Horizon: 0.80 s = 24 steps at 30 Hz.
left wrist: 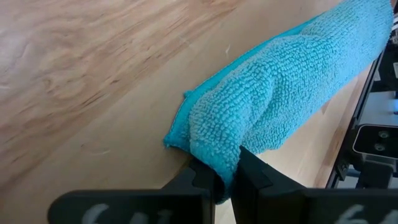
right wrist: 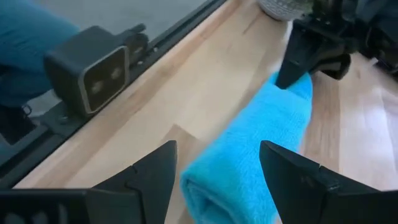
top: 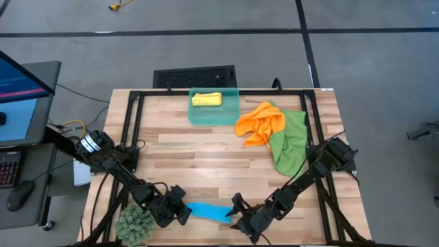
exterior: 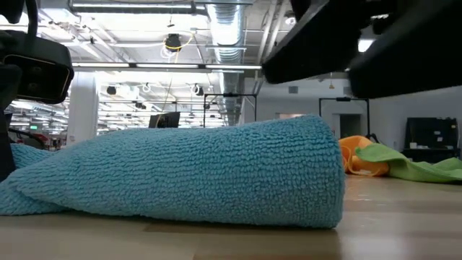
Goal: Roll microfiber towels into tight, uniform cylinder then place into a basket
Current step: Put the rolled blue microfiber towel into the green bin
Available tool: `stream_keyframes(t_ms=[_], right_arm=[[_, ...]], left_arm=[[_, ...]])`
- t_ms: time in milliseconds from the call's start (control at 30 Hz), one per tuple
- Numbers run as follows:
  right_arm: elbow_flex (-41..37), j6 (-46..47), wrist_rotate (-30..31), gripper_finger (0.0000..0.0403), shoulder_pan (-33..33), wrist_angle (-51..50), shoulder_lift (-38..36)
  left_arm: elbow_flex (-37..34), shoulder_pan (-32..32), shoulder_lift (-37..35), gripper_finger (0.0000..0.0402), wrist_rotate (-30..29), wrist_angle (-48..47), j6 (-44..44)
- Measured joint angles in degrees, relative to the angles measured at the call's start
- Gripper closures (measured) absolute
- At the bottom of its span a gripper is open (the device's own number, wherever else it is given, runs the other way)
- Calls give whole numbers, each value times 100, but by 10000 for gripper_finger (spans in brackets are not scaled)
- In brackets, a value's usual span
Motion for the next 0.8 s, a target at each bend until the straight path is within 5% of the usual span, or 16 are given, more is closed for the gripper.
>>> stream_keyframes(t_ms=[567, 800], right_arm=[[28, 1267, 274, 149, -358, -236, 663], [33, 1400, 215, 224, -489, -479, 658]], left_arm=[[2, 0, 0, 390, 7, -6, 15], [4, -1, 0, 390, 25, 11, 219]])
